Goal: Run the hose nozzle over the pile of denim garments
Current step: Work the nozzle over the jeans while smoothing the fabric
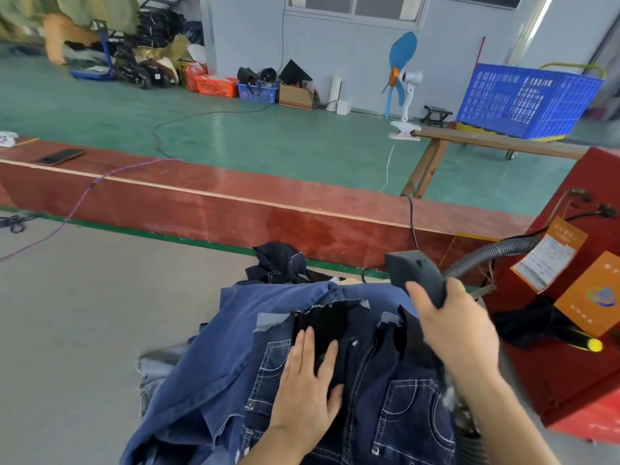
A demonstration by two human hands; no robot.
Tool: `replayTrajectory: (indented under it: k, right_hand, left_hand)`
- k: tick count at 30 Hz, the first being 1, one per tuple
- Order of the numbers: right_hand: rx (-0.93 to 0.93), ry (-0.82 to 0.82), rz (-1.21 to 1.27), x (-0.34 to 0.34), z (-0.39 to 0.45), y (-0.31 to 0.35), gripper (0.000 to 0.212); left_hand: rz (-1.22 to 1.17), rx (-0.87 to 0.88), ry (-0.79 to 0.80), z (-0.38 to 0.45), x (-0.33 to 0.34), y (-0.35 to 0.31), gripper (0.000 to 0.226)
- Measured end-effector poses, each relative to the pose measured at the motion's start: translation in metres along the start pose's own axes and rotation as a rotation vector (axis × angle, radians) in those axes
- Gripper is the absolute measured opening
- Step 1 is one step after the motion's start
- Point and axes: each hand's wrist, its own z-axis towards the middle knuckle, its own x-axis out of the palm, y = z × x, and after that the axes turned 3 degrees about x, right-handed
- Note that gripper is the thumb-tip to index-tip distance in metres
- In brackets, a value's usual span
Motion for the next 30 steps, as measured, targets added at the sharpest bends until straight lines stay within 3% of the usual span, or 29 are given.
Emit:
replayTrajectory:
  k: [2, 9, 16, 20, 27, 30]
  right_hand:
    - [-0.035, 0.057, 0.033, -0.012, -0.006, 0.0, 0.041]
    - [-0.187, 0.39, -0.313, 0.024, -0.053, 0.001, 0.04]
    - [-0.245, 0.298, -0.417, 0.063, -0.048, 0.01, 0.036]
    - [-0.23, 0.247, -0.444, 0.073, -0.035, 0.014, 0.047]
    - [-0.042, -0.044, -0.042, 0.025, -0.002, 0.016, 0.042]
    - [-0.047, -0.003, 0.014, -0.001, -0.004, 0.008, 0.041]
  left_hand:
    - [0.0, -0.01, 0.004, 0.001, -0.002, -0.001, 0.071]
    - [0.006, -0.029, 0.02, 0.001, -0.005, -0.004, 0.068]
    - [-0.015, -0.044, 0.02, 0.001, 0.0, -0.004, 0.069]
    - [-0.008, -0.034, 0.031, 0.002, 0.002, -0.003, 0.068]
    - [0.01, -0.008, 0.01, 0.0, 0.0, -0.001, 0.061]
    - [0.015, -0.019, 0.024, 0.001, -0.002, -0.002, 0.065]
